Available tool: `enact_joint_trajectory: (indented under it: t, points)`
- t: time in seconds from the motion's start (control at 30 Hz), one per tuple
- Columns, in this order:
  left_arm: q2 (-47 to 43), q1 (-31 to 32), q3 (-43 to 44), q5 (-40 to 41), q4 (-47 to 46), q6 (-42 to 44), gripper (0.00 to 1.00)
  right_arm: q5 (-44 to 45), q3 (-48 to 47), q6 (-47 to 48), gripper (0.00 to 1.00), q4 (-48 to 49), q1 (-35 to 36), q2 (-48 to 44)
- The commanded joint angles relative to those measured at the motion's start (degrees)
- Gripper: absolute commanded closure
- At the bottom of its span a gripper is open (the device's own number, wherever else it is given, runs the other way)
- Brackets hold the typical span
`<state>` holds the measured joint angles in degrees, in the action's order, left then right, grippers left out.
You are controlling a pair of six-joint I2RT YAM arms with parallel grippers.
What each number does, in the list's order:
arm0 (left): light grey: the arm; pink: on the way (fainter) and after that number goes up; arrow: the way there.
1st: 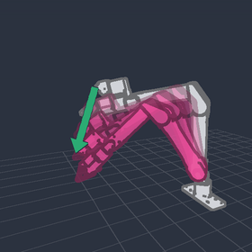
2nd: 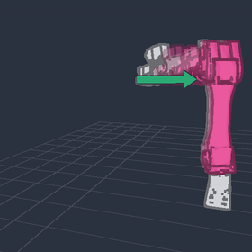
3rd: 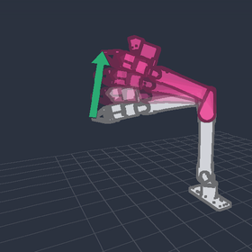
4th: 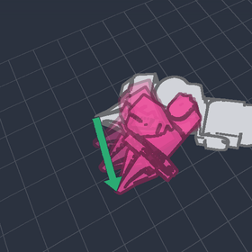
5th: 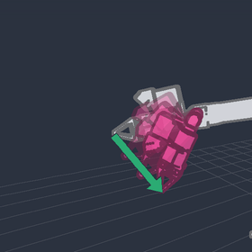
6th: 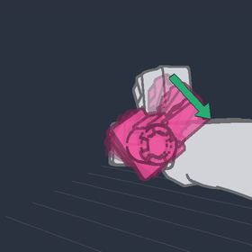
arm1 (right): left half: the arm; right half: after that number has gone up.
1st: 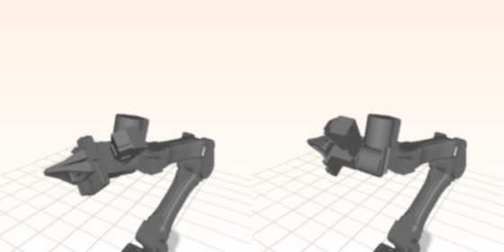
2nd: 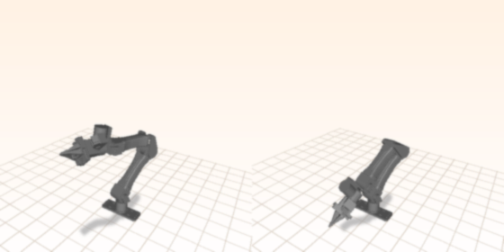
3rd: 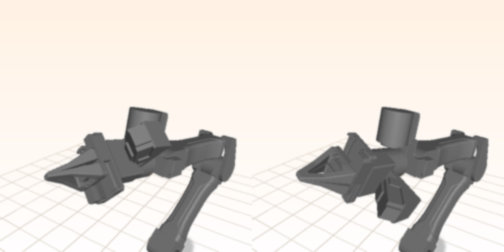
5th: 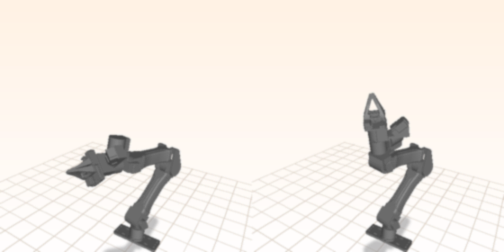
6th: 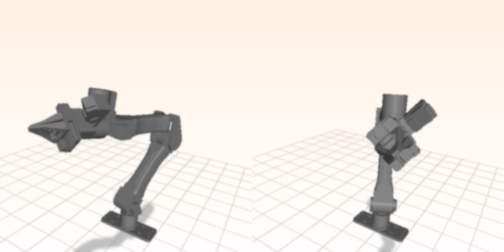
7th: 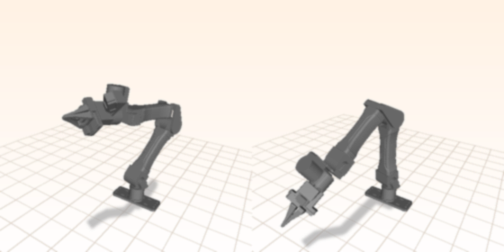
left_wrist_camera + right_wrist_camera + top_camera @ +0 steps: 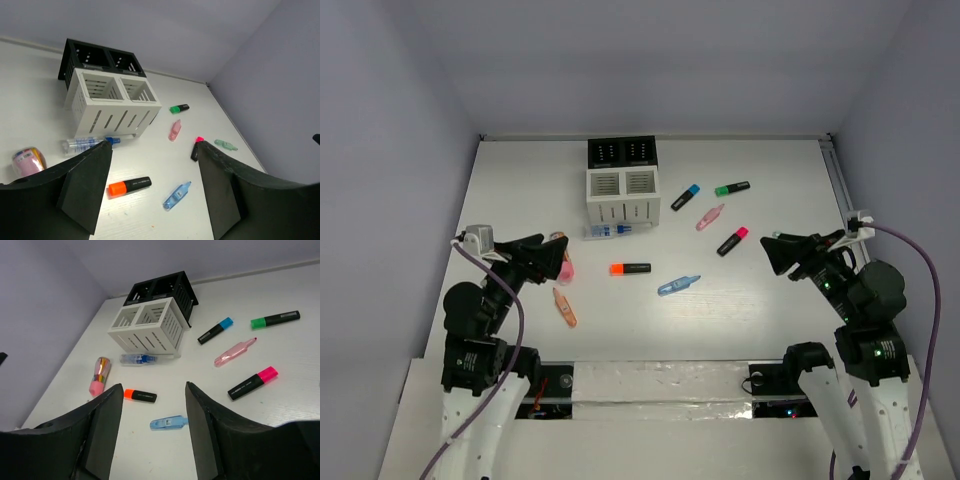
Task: Sort the stationery into containers
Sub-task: Pick up the stationery from the center of the board.
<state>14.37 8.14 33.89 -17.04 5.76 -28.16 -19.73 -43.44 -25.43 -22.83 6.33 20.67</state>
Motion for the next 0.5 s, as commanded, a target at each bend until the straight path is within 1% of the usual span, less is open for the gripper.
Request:
enact_joint_trajectory:
  t: [0.0,0.03,0.1,0.13,0.17,0.2,0.23,0.27,0.3,0.33,0.4,0.43,0.47]
  points:
    - [3.20,-0.32,1.88,1.30,-0.31,0.13,0.35,0.74,-1.56,0.56,0.43,0.68,-0.44,0.34]
    - [3.90,-0.32,1.97,3.65,1.00,-0.66,0.43,0.57,-1.47,0.38,0.65,1.03,-0.44,0.43]
    - [6.54,-0.32,1.19,3.77,0.84,-2.24,0.55,0.22,-0.77,0.38,1.00,1.30,-0.44,0.78]
    - [7.33,-0.32,0.57,3.07,-0.82,-2.94,0.70,0.04,-0.59,0.47,1.00,1.47,-0.44,1.65]
    - [8.82,-0.32,-0.83,2.63,-1.88,-3.47,0.77,-0.66,0.10,0.64,1.00,1.82,-0.44,2.35]
    - [9.62,-0.32,-1.28,2.45,-3.46,-4.26,0.89,-0.84,0.46,0.65,1.00,1.91,-0.44,3.84]
    - [10.58,-0.32,-1.72,2.45,-4.08,-4.53,0.99,-1.01,0.72,0.56,1.00,1.91,-0.44,4.64]
    - [12.50,-0.32,-2.07,2.53,-4.87,-4.88,1.00,-1.19,0.99,0.47,1.00,2.09,-0.44,5.34]
    - [13.22,-0.32,-3.29,2.88,-7.58,-5.58,1.00,-1.02,1.95,0.21,1.00,2.44,-0.44,5.87]
    - [13.92,0.38,-4.17,3.76,-9.17,-7.50,1.00,-0.76,2.74,-0.14,1.00,3.92,-0.44,6.31]
    - [16.29,1.87,-6.11,6.56,-11.90,-8.57,1.00,-0.05,4.41,-1.55,1.00,5.51,-0.44,7.28]
    - [17.52,4.84,-6.20,12.93,-12.43,-8.49,1.00,-0.22,5.98,-2.07,1.00,7.17,-0.44,7.63]
    - [20.32,6.26,-6.03,16.56,-12.09,-7.62,1.00,-0.75,6.78,-2.78,1.00,8.14,-0.44,7.90]
